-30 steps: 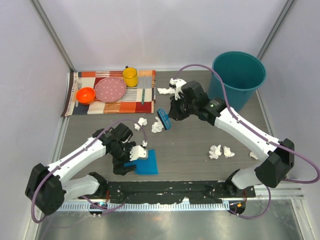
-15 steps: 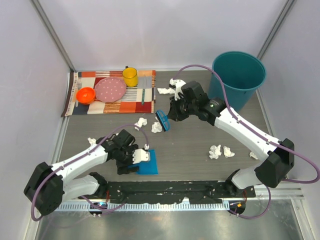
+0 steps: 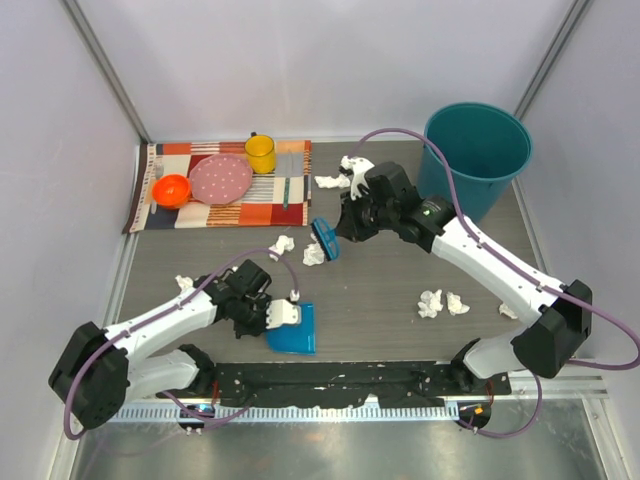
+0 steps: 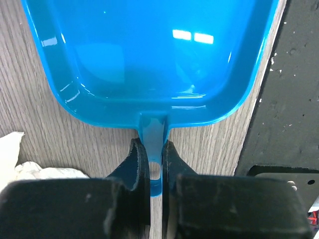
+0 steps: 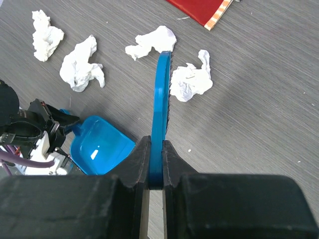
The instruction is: Sweep away the paper scraps from the table
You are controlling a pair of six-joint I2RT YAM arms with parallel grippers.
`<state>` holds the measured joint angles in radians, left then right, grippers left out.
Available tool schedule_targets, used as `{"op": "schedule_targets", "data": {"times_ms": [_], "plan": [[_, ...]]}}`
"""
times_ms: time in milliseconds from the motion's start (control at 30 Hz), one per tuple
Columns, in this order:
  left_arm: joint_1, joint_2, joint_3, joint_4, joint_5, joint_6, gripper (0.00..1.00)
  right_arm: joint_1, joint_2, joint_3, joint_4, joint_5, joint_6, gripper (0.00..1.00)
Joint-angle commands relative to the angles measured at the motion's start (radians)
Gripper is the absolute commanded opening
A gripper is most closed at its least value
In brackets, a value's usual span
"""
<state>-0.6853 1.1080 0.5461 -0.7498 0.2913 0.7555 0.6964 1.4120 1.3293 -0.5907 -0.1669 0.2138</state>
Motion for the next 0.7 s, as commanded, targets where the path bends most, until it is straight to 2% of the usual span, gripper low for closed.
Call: {"op": "schedule_targets", "data": {"times_ms": [0, 267, 400, 500, 600, 667], "plan": [[-0.003, -0.014, 0.024, 0.027, -0.021, -0.083, 0.00, 0.002, -0.071, 0.001, 0.045, 0.027, 0.010, 0.01], [-0.002, -0.092, 0.355, -0.157, -0.177, -0.269, 0.00, 0.002, -0.093, 0.045, 0.019, 0.104, 0.053, 0.01], [0.029, -0.129, 0.422, -0.178, -0.354, -0.303, 0.00, 0.002, -0.111, 0.050, 0.040, 0.147, 0.105, 0.01], [0.119, -0.149, 0.459, -0.187, -0.493, -0.303, 0.00, 0.002, -0.113, 0.038, 0.068, 0.205, 0.150, 0.01], [0.208, -0.161, 0.491, -0.186, -0.645, -0.268, 0.00, 0.005, -0.087, 0.025, 0.127, 0.181, 0.197, 0.01], [0.305, -0.166, 0.537, -0.177, -0.710, -0.249, 0.00, 0.020, -0.068, 0.019, 0.181, 0.130, 0.252, 0.01]]}}
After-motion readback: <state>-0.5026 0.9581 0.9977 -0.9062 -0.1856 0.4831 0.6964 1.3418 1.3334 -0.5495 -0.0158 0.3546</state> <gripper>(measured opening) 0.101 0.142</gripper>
